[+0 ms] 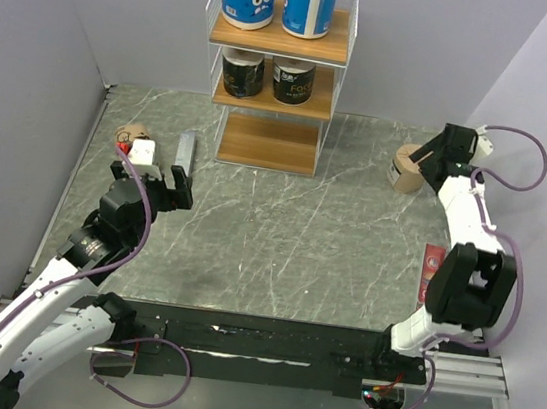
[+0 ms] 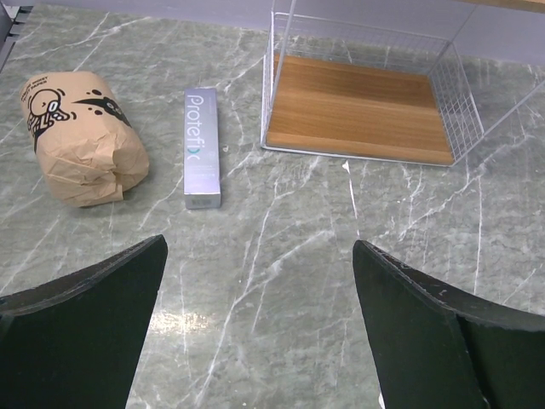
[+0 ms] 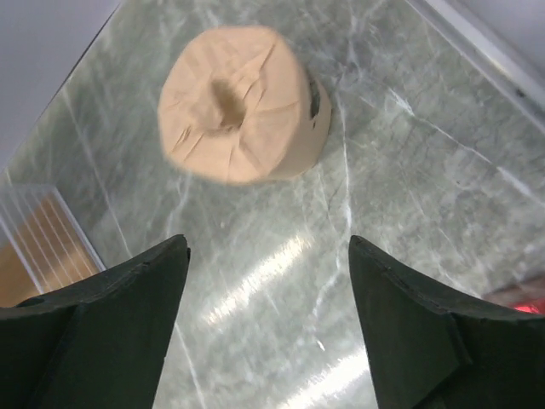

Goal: Place and organize the paper towels onto the shelf

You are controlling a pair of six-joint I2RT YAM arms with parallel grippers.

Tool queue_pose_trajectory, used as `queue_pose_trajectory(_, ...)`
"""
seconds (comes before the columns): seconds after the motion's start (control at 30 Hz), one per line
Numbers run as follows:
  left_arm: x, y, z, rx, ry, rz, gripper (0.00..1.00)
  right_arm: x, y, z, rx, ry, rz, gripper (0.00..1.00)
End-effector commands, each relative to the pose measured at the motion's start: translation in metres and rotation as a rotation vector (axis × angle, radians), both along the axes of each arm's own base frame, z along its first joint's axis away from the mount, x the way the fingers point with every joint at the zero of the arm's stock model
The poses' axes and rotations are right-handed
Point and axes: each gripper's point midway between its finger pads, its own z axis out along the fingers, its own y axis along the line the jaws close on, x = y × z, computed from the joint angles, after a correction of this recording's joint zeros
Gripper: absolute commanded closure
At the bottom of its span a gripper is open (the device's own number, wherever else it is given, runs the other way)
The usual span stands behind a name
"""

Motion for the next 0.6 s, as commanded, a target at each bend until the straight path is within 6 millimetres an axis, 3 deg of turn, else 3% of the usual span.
queue_pose_trajectory(0.0,0.002,0.002,0.017,-0.012,-0.055,0.012,0.04,0.033,-0.012,0.022,0.122,-0.101,-0.053,0.23)
queue_pose_trajectory(0.03,0.002,0.002,0.018,-0.013,-0.058,0.014,0.04,0.038,-0.019,0.024,0.126,-0.119,-0.069,0.31)
queue_pose_trajectory(0.1,0.002,0.002,0.017,-0.011,-0.055,0.014,0.03,0.044,-0.026,0.014,0.141,-0.118,-0.098,0.35)
queue_pose_trajectory(0.23,0.003,0.002,0.016,-0.007,-0.049,0.015,0.03,0.055,-0.039,0.006,0.175,-0.119,-0.130,0.35)
queue_pose_trajectory(0.4,0.004,0.001,0.014,-0.003,-0.044,0.015,0.03,0.068,-0.041,-0.002,0.178,-0.116,-0.121,0.35)
queue_pose_trajectory(0.57,0.005,0.000,0.012,0.000,-0.038,0.012,0.03,0.070,-0.046,-0.013,0.171,-0.088,-0.139,0.34)
